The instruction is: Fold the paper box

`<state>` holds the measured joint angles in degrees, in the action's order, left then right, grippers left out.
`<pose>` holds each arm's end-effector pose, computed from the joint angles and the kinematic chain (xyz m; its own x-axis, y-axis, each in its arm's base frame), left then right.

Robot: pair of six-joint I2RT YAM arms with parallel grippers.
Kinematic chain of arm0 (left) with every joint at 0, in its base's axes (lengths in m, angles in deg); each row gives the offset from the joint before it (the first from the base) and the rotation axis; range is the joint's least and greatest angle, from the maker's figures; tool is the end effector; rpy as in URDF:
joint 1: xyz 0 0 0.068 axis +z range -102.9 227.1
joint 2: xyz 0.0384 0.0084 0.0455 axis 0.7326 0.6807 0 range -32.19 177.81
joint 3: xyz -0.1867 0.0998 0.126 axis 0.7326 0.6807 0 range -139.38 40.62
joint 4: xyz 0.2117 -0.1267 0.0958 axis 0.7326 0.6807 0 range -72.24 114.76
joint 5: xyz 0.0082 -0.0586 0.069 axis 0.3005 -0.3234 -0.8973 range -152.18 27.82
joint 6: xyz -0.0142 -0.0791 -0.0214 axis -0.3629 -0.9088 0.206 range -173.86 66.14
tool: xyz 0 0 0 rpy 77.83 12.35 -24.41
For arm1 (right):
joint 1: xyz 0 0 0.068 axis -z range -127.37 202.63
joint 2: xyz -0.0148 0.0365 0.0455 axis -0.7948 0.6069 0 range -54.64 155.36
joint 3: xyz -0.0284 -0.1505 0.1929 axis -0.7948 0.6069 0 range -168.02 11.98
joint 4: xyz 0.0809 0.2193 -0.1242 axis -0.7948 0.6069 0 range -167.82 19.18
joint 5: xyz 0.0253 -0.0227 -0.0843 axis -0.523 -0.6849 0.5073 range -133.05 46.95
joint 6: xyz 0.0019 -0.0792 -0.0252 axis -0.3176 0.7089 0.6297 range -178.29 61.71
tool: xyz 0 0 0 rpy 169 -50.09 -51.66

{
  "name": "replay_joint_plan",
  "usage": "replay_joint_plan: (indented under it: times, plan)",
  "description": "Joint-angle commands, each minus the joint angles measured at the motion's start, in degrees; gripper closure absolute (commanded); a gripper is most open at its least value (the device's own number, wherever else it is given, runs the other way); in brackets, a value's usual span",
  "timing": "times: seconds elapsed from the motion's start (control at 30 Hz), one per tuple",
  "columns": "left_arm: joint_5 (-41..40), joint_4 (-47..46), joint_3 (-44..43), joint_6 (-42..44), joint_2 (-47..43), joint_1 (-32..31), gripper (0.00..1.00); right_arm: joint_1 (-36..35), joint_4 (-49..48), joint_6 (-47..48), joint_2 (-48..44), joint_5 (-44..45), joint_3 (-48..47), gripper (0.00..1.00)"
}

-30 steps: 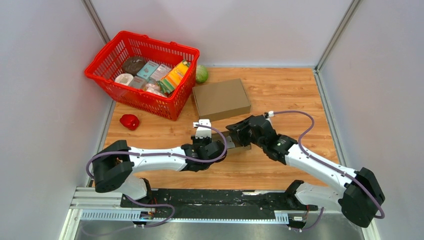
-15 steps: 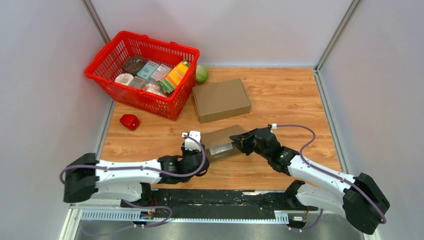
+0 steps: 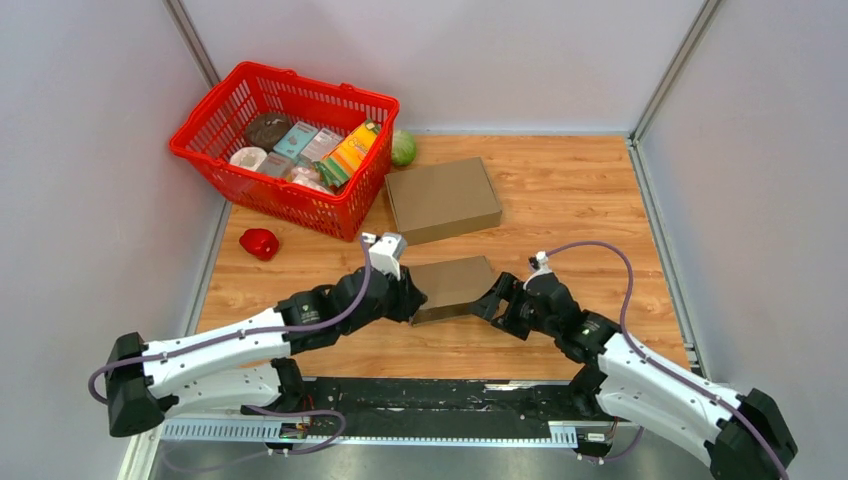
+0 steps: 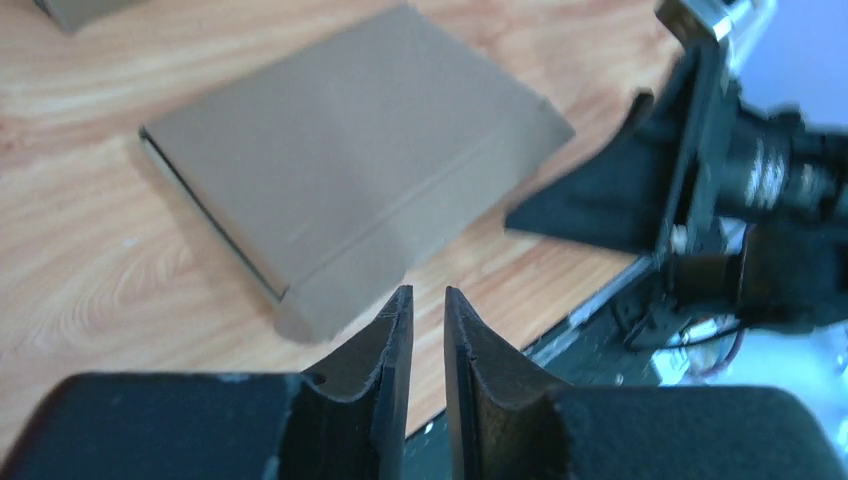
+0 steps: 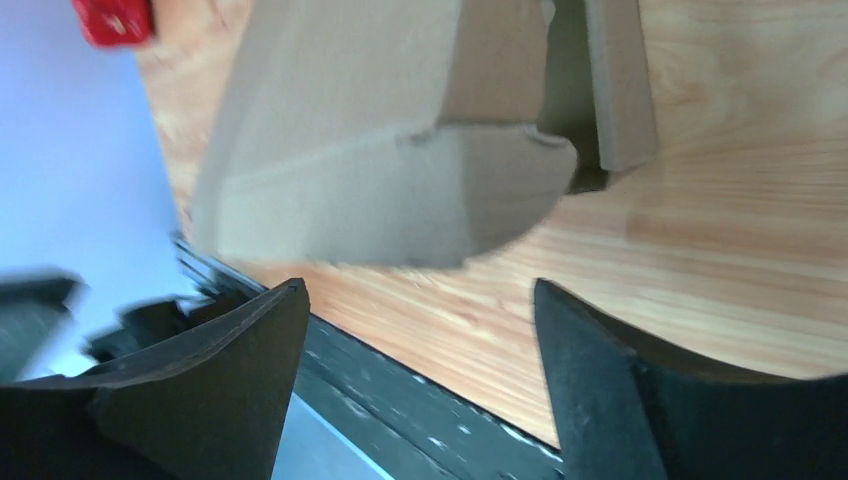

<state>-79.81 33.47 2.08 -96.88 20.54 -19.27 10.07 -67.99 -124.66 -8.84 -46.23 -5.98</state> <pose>0.1229 -0.2261 0.2276 -0.6700 -0.0909 -0.7368 0.4252 0.7666 -0.4812 0.1584 0.1510 0.1306 -0.8287 0.4809 -0.2863 0.1287 0.6615 0.7388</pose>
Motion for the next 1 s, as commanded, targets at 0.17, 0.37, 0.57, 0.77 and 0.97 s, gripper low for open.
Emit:
replay_joint_plan:
  times: [0.17,0.37,0.57,0.77,0.97]
  plan:
    - [18.4,-19.7,-2.0,1.3,17.7,11.3,0.8,8.3,25.2,31.5,-6.5,-15.3,-17.0,0.35]
    - [16.8,-27.3,4.8,-2.8,25.0,11.3,0.81,15.0,7.0,27.1,8.7,-32.7,-23.0,0.48]
    - [14.4,-28.1,7.6,-3.2,26.5,11.8,0.78,17.2,-14.5,25.6,21.7,-38.5,-14.0,0.51]
    - [15.9,-21.8,2.3,1.4,27.3,11.9,0.74,20.4,-12.2,28.7,18.4,-30.6,-6.8,0.53]
    - [11.8,-17.8,3.5,2.9,18.0,12.2,0.58,26.2,1.8,30.9,13.1,-18.1,-8.3,0.4]
